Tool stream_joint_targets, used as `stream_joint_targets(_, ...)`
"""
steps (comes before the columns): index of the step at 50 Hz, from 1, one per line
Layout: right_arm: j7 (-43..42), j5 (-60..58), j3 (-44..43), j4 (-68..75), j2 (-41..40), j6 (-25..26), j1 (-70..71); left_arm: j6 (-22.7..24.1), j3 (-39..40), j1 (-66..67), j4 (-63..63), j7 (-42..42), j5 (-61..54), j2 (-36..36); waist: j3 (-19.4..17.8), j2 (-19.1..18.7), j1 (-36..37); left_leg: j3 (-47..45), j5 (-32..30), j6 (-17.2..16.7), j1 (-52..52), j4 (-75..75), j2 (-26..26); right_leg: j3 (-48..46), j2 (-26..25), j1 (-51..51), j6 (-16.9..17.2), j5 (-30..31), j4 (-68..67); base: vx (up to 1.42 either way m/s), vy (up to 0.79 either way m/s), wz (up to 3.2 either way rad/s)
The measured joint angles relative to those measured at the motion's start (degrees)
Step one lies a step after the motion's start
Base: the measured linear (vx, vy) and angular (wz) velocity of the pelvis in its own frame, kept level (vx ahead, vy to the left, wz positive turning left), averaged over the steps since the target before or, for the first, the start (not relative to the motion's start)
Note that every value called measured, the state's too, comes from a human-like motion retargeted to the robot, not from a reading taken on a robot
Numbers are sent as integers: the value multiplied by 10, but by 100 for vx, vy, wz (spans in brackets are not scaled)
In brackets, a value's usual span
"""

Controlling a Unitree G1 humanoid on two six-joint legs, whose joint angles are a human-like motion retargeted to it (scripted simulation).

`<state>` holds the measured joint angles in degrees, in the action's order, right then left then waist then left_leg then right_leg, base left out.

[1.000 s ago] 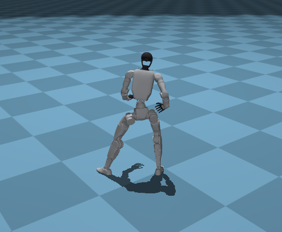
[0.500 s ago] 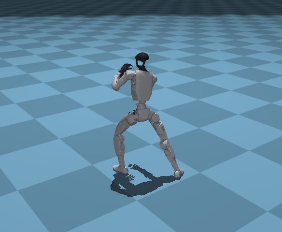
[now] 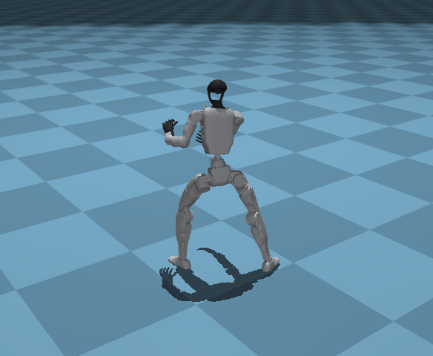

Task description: Kungfu

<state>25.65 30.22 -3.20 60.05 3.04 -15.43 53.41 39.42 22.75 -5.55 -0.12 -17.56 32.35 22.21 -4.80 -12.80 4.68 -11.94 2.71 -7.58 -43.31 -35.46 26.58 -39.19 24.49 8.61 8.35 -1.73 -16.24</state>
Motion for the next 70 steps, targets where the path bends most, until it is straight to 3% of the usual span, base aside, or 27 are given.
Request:
stream_joint_targets(5, 28, 99, 38, -258, 103, 36, 86, -16, 163, 193, 192, 23, 116, -51, 16, 8, -12, -18, -77, -34, 74, 96, 42, 19, -7, 35, 15, -17, -67, -21, -65, -65)
stream_joint_targets(8, -13, 160, 35, -443, 216, 15, 123, -35, 227, 275, 364, -2, 137, -53, 24, 29, -12, -5, -149, -51, 130, 172, 56, 71, -22, 83, 9, -65, -145, -16, -93, -47)
stream_joint_targets(10, -54, 162, 10, -558, 297, -8, 135, -31, 239, 284, 506, 31, 50, -47, 27, 49, -15, -13, -190, -41, 168, 220, 63, 87, -28, 108, 10, -99, -195, -13, -96, -36)
stream_joint_targets(12, -110, 125, -38, -664, 366, -26, 122, -11, 232, 251, 616, 124, -89, -55, 29, 58, -26, -13, -226, -30, 189, 256, 72, 78, -34, 123, 3, -137, -239, -24, -95, -7)
stream_joint_targets(15, -221, 87, -144, -791, 456, -71, 64, -53, 201, 182, 703, 155, -234, -96, 34, 61, -48, -11, -251, -7, 207, 302, 83, 58, -40, 141, -6, -185, -294, -24, -77, 5)
stream_joint_targets(17, -331, 58, -222, -869, 492, -121, -10, -59, 176, 121, 720, 152, -328, -140, 39, 64, -69, -53, -252, 0, 218, 325, 92, 51, -38, 156, -12, -214, -324, -18, -59, 2)
stream_joint_targets(20, -506, -40, -321, -961, 512, -185, -131, -93, 94, 38, 722, 216, -537, -184, 44, 61, -101, -90, -259, 4, 219, 343, 100, 39, -31, 174, -26, -256, -357, -15, -33, -3)
stream_joint_targets(23, -607, -146, -386, -1007, 511, -188, -215, -155, -5, -41, 683, 286, -743, -216, 30, 46, -132, -94, -263, -2, 219, 346, 108, 37, -29, 190, -36, -271, -385, -18, -10, -18)
stream_joint_targets(25, -611, -191, -399, -1015, 502, -178, -247, -194, -62, -88, 650, 331, -839, -227, 23, 37, -149, -91, -264, -10, 220, 344, 114, 40, -29, 199, -43, -277, -398, -12, 1, -29)
stream_joint_targets(30, -578, -108, -350, -1008, 495, -193, -268, -251, -116, -172, 607, 417, -829, -228, 18, 20, -189, -104, -254, -22, 234, 343, 115, 57, -25, 218, -50, -269, -408, -1, 9, -27)
stream_joint_targets(35, -535, -41, -325, -997, 507, -205, -274, -257, -153, -218, 606, 434, -796, -221, 15, 9, -213, -101, -237, -26, 245, 340, 104, 72, -22, 215, -43, -245, -389, 7, 12, -8)
stream_joint_targets(41, -535, -62, -327, -1010, 520, -213, -293, -252, -174, -204, 613, 445, -794, -223, 10, 5, -218, -105, -219, -44, 262, 337, 95, 88, -20, 204, -31, -209, -356, 9, 11, -10)
stream_joint_targets(47, -521, -67, -324, -1000, 512, -223, -294, -246, -148, -147, 639, 450, -725, -199, 9, 12, -202, -62, -185, -72, 261, 310, 77, 102, -13, 212, -26, -170, -317, 4, 9, -31)
stream_joint_targets(52, -509, -17, -302, -962, 507, -228, -269, -240, -92, -98, 655, 455, -691, -189, 22, 50, -203, 7, -90, -74, 244, 271, -41, 141, 67, 254, -6, -97, -264, -1, 32, -37)
stream_joint_targets(56, -469, 31, -281, -939, 505, -245, -243, -232, -47, -54, 654, 451, -695, -186, 9, 78, -183, 61, -35, -74, 276, 240, -120, 183, 92, 277, 15, -28, -200, 4, 33, -142)
stream_joint_targets(65, -427, 11, -226, -833, 520, -257, -188, -214, -4, 30, 650, 436, -661, -174, 1, 76, -262, -3, 3, -74, 256, 174, -116, 137, 100, 309, 61, 91, -91, -9, 3, -95)
stream_joint_targets(70, -407, 5, -220, -777, 550, -268, -189, -205, -15, 43, 659, 435, -621, -159, 10, 74, -295, -42, -8, -74, 260, 176, -127, -27, 155, 332, 5, 128, -94, -16, -10, -90)
